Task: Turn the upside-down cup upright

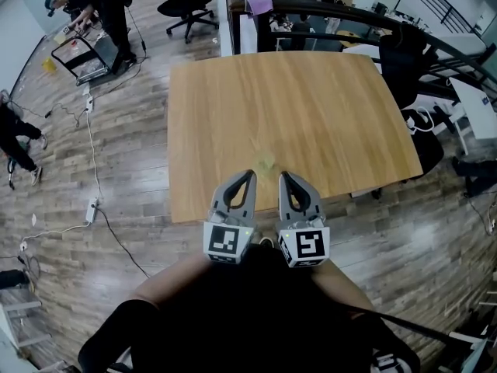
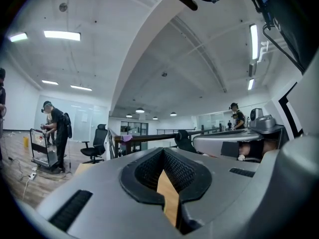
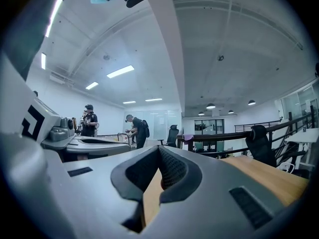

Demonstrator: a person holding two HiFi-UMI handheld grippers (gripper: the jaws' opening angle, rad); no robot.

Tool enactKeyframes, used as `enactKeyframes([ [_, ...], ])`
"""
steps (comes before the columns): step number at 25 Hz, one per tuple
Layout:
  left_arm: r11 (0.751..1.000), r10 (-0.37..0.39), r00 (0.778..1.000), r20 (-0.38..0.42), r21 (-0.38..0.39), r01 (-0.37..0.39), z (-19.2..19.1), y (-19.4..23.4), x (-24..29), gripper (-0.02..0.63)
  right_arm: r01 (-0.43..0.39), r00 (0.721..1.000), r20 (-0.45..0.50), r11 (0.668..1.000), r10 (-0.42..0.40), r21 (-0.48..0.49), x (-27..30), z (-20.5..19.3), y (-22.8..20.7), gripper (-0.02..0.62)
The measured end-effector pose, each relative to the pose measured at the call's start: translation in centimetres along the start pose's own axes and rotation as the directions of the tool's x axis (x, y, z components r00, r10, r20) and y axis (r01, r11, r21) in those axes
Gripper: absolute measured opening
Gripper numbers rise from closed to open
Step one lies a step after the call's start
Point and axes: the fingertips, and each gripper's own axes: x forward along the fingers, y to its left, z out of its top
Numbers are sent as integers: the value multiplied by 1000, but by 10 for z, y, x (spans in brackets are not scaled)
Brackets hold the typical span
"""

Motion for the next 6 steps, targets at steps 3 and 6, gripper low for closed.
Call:
enactKeyframes([
  [3, 1000, 6, 1000, 6, -16, -6, 1, 3, 2, 8, -11, 1000, 4, 1000, 11, -8, 6, 0, 5, 14],
  [6, 1000, 5, 1000, 6, -2, -4, 2, 7, 4, 8, -15, 1000, 6, 1000, 15, -14, 9, 0, 7, 14],
])
